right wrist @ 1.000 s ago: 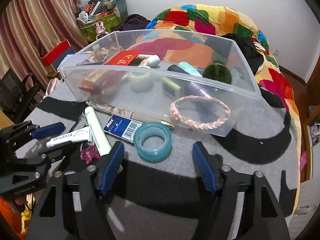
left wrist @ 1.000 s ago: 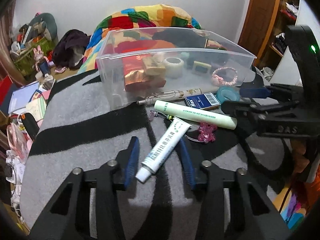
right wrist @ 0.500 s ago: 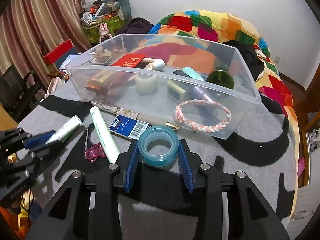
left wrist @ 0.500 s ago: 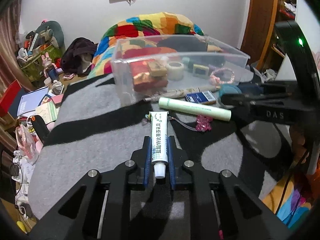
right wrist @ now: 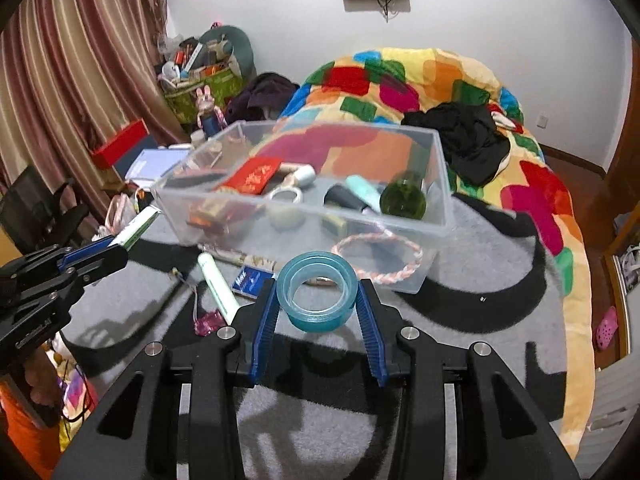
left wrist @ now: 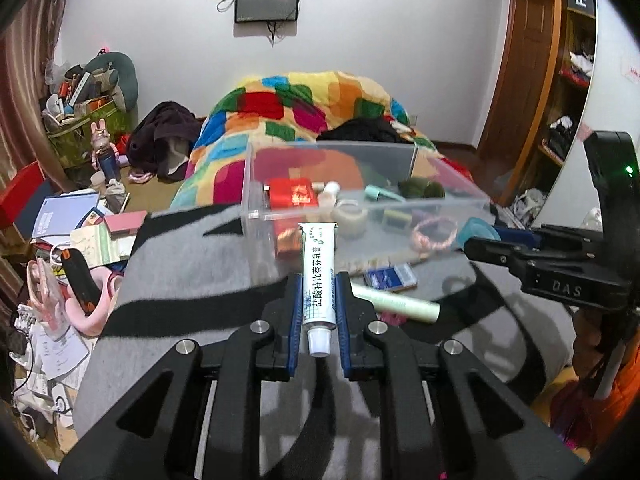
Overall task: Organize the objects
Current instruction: 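Lower the toothpaste tube and tape roll into the clear box, open both tools, then grasp the pink charm with the left tool while the right tool grasps the pale green tube, then lower the pink charm and pale green tube into the clear box, open both tools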
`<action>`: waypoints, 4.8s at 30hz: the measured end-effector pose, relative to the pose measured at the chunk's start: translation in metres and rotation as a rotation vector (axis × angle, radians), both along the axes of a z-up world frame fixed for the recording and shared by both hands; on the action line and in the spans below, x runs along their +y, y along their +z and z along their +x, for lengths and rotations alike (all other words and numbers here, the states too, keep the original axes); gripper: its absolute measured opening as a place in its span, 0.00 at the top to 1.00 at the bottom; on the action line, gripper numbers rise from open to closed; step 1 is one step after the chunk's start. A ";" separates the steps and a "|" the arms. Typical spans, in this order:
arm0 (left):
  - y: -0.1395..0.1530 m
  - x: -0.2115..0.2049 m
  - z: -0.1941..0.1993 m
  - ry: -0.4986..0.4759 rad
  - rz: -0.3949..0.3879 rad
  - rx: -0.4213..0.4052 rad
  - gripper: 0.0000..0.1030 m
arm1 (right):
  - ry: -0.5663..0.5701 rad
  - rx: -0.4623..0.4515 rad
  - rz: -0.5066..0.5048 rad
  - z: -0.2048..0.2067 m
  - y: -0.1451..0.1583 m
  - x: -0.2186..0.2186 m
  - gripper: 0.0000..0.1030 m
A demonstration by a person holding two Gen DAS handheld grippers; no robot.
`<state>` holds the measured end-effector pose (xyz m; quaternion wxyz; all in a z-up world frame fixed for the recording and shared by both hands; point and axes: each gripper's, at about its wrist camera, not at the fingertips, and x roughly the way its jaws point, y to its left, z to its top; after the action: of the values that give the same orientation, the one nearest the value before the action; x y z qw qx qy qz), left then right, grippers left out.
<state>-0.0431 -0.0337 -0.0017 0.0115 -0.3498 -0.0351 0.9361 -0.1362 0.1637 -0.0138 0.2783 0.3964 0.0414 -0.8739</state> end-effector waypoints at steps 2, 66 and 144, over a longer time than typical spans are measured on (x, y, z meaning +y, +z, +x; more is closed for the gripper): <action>0.004 0.001 -0.005 -0.001 0.004 0.011 0.85 | -0.005 0.014 -0.011 0.000 0.006 0.001 0.65; -0.007 -0.006 -0.039 -0.003 0.052 -0.085 0.45 | 0.135 -0.039 0.040 -0.004 -0.010 -0.046 0.57; 0.070 -0.001 -0.063 0.012 0.054 0.135 0.81 | 0.029 0.021 -0.146 -0.049 0.047 -0.015 0.86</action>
<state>-0.1058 -0.0348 0.0685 0.0177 -0.2851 -0.0614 0.9564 -0.1856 0.1491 0.0330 0.3188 0.3652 -0.0138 -0.8745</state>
